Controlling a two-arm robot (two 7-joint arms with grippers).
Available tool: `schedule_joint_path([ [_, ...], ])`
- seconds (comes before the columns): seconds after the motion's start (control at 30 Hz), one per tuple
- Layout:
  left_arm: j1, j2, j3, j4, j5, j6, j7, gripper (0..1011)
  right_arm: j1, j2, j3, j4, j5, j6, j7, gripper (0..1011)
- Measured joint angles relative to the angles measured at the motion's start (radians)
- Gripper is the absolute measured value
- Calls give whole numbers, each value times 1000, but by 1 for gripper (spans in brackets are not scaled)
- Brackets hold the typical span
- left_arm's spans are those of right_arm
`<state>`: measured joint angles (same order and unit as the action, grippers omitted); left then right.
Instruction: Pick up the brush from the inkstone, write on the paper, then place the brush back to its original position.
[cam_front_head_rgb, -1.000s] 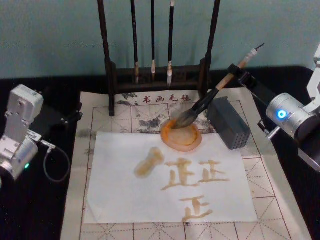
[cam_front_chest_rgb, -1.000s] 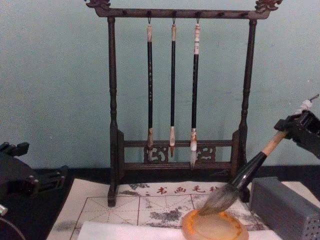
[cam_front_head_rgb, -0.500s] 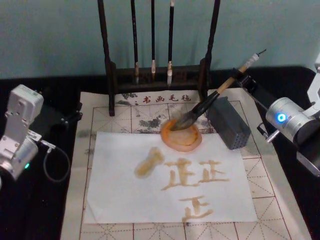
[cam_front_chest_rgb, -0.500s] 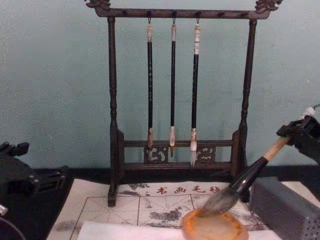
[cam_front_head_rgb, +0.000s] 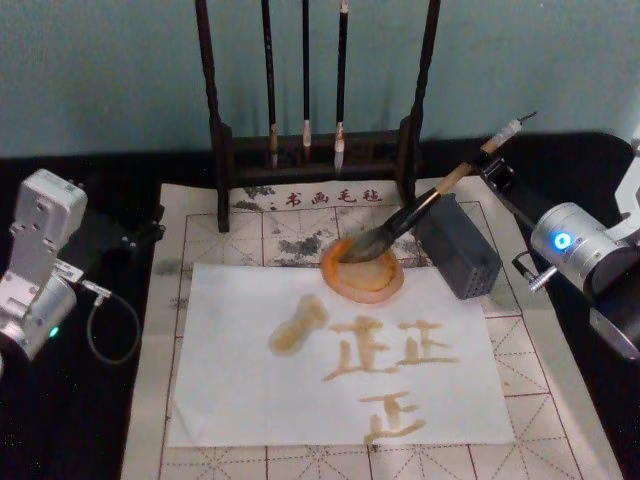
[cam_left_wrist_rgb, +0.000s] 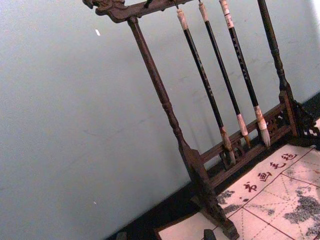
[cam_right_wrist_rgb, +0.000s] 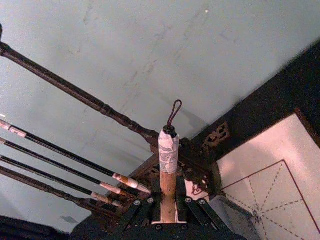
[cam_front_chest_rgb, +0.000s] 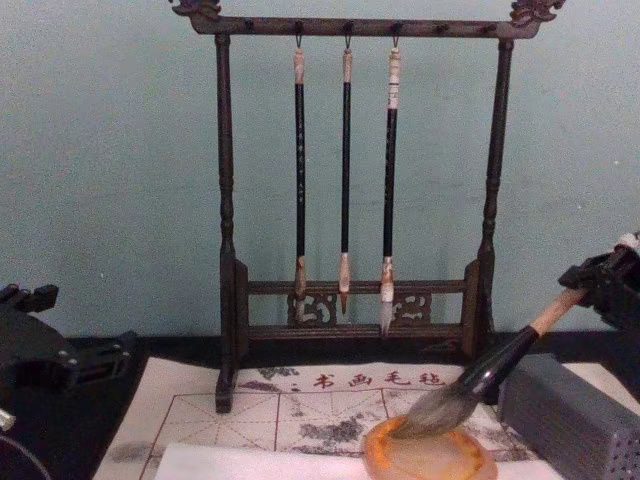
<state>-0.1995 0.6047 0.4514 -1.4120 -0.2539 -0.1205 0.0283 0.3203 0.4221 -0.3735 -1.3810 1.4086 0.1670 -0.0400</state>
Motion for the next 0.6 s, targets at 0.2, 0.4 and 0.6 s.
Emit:
schedule_joint_path([
  [0.2, 0, 0, 0, 0, 0, 0, 0, 1001, 2, 3, -11, 5, 17, -5, -12, 198],
  [0.4, 0, 0, 0, 0, 0, 0, 0, 1001, 6, 4, -23, 13, 34, -12, -24, 198],
  [0.6, 0, 0, 0, 0, 0, 0, 0, 1001, 11, 8, -36, 20, 48, -18, -29, 198],
])
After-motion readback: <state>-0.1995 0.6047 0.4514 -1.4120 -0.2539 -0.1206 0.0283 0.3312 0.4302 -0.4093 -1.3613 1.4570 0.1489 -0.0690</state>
